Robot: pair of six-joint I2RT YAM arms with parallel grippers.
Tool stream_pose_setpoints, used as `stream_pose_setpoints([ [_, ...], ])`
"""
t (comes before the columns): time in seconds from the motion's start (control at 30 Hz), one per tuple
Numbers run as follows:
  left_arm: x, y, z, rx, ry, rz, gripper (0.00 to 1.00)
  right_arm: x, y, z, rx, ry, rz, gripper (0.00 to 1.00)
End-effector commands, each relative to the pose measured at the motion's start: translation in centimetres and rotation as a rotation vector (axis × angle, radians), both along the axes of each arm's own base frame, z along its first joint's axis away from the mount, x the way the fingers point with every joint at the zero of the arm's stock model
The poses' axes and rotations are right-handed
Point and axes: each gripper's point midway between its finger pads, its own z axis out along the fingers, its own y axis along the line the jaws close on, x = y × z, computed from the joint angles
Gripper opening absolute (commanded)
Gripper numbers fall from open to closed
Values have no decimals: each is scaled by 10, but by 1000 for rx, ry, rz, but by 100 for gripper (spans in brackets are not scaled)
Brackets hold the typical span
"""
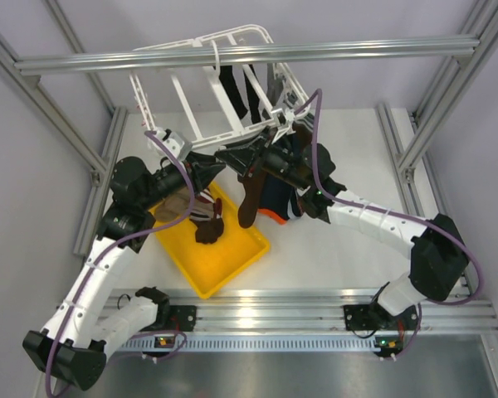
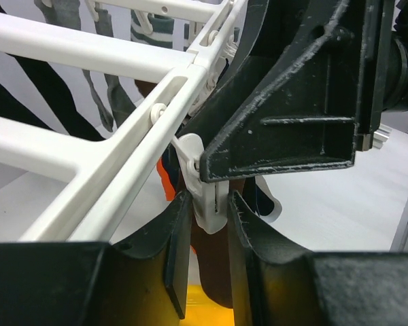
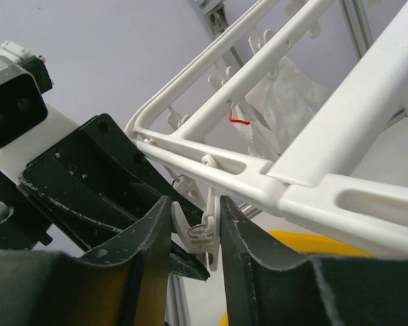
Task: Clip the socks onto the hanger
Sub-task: Open the clamp at the hanger.
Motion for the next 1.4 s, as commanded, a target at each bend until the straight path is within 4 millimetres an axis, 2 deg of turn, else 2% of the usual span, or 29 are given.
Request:
stream_pose_setpoints([
  [0.0,-30,-17,-21,21,104,-161,0,-6,-6,48,119,-63,-13,28],
  [0.07,-27,-16,-22,20,112,-145,6,-6,-6,47,118,-57,-14,20],
  [0.13,-26,-14,-22,15,113,-131,14,-6,-6,46,116,-55,-16,7],
  [0.17,-23,-12,-21,12,115,-112,28,-5,-6,44,114,-50,-19,3],
  [0.23,-23,-10,-18,7,111,-93,41,-5,-7,43,111,-42,-21,0],
  [0.27,-21,-8,-18,4,110,-75,51,-5,-7,41,109,-38,-21,0],
  [0.37,-14,0,-13,-15,92,1,64,-3,-9,40,111,-12,-30,0],
  [0.53,-2,11,-5,-37,54,94,66,-1,-7,35,106,31,-43,0],
  [0.63,-3,10,-4,-36,42,83,65,-2,-6,35,107,39,-42,0],
  [0.73,-9,12,-12,-9,27,78,64,0,-8,36,107,42,-60,0],
  [0.87,-33,17,-35,74,52,34,64,5,-17,36,100,49,-90,0],
  [0.9,-40,19,-50,121,83,17,64,7,-18,34,93,55,-95,0],
  [0.97,-55,21,-67,176,91,-30,63,9,-24,35,92,56,-106,0],
  [1.03,-58,30,-89,235,153,3,63,11,-27,35,90,60,-113,0],
  [1.1,-54,40,-101,286,184,56,61,13,-29,34,87,62,-121,0],
  [1.13,-61,45,-120,359,212,33,60,13,-28,33,83,61,-121,0],
  [1.2,-66,49,-136,471,152,-29,60,14,-29,32,79,62,-127,0],
  [1.27,-72,51,-157,532,174,-76,61,17,-30,31,77,67,-134,0],
  [1.37,-63,48,-175,541,241,-72,58,20,-31,31,76,69,-145,0],
])
